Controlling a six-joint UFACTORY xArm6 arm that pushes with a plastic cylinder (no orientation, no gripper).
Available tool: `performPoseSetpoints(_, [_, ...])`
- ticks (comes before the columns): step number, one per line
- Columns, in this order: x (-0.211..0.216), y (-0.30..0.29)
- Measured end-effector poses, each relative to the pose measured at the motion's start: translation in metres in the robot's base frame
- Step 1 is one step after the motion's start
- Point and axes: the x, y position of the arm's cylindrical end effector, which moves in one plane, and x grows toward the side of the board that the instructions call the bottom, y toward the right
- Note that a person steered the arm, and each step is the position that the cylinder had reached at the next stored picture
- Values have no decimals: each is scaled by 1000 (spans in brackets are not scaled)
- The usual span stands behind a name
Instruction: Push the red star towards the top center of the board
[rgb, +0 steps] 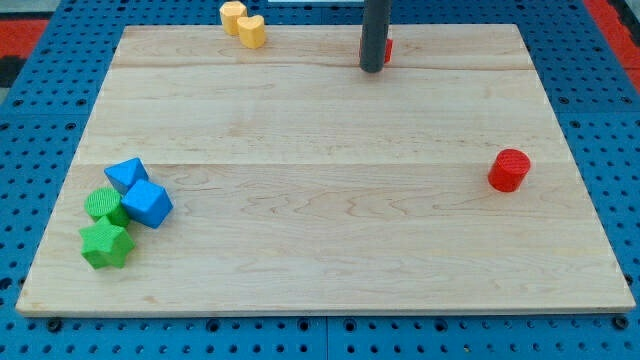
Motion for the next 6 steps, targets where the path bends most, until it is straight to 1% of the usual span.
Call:
performPoseSetpoints(1, [-3, 23])
performPoseSetpoints(2, [-16, 33])
performPoseSetpoints(3, [-15, 94])
performPoseSetpoints(4, [-40, 69])
performPoseSetpoints(5, [-68, 15])
performPoseSetpoints(6, [-68, -44])
